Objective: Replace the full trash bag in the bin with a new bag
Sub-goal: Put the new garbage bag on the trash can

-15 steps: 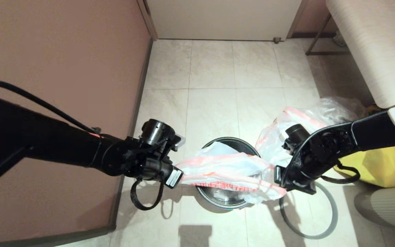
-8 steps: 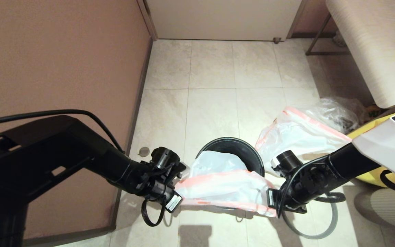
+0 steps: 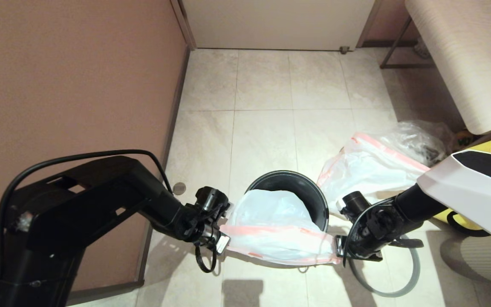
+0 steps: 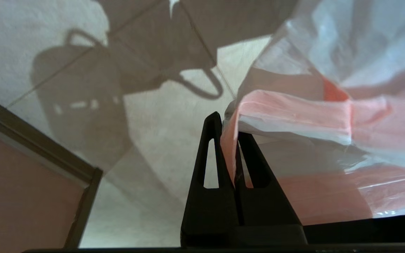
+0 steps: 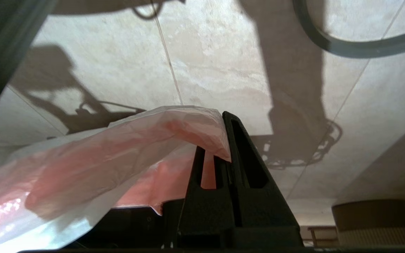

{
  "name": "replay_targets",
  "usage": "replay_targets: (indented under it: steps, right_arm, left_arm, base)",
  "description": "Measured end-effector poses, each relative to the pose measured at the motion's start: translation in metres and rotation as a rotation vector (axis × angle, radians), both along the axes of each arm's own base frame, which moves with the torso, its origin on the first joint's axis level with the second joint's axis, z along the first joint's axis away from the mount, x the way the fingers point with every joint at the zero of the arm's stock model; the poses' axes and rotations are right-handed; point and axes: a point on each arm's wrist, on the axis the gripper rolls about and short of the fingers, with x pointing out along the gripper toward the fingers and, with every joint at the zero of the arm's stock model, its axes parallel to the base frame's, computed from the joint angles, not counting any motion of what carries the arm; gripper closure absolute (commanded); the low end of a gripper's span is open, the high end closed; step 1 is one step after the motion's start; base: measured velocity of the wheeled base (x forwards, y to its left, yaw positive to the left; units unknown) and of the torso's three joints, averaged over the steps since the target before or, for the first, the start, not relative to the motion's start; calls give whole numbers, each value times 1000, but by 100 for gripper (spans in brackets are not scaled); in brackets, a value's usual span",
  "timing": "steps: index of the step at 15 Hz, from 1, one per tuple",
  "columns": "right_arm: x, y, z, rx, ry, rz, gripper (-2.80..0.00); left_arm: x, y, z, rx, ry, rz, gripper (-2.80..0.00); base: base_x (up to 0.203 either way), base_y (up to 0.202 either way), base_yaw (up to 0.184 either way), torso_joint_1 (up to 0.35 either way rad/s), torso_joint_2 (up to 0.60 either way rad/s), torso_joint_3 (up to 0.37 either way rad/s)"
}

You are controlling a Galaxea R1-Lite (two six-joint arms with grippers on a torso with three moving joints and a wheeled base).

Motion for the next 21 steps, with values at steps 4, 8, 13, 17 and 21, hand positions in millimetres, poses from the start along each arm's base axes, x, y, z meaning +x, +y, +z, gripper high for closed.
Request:
replay_targets:
  steps: [4,8,13,17,21]
  right_arm:
    - [10,-2,12,63,-154,-39,0]
    - [9,-1,23,80,-236,-53,0]
    - [8,-2,26,87,-311,-67,-280]
    - [-13,-6,35,72,-265,-62,-280]
    - [-52,4,50,62,-145,-28,-280]
  left_arm:
    - [18,-12,14,-158,-118,112,0]
    - [19,-23,20,-293,-224,108,0]
    - [19,-26,24,-352,-305,88,-280]
    - [5,-13,34,-347,-275,17,-280]
    - [-13,17,45,-303,-249,-158,-280]
  base:
    - [0,0,0,0,0,0]
    - [0,0,0,0,0,0]
    - [0,0,0,0,0,0]
    - [0,0,0,0,0,0]
    - [0,0,0,0,0,0]
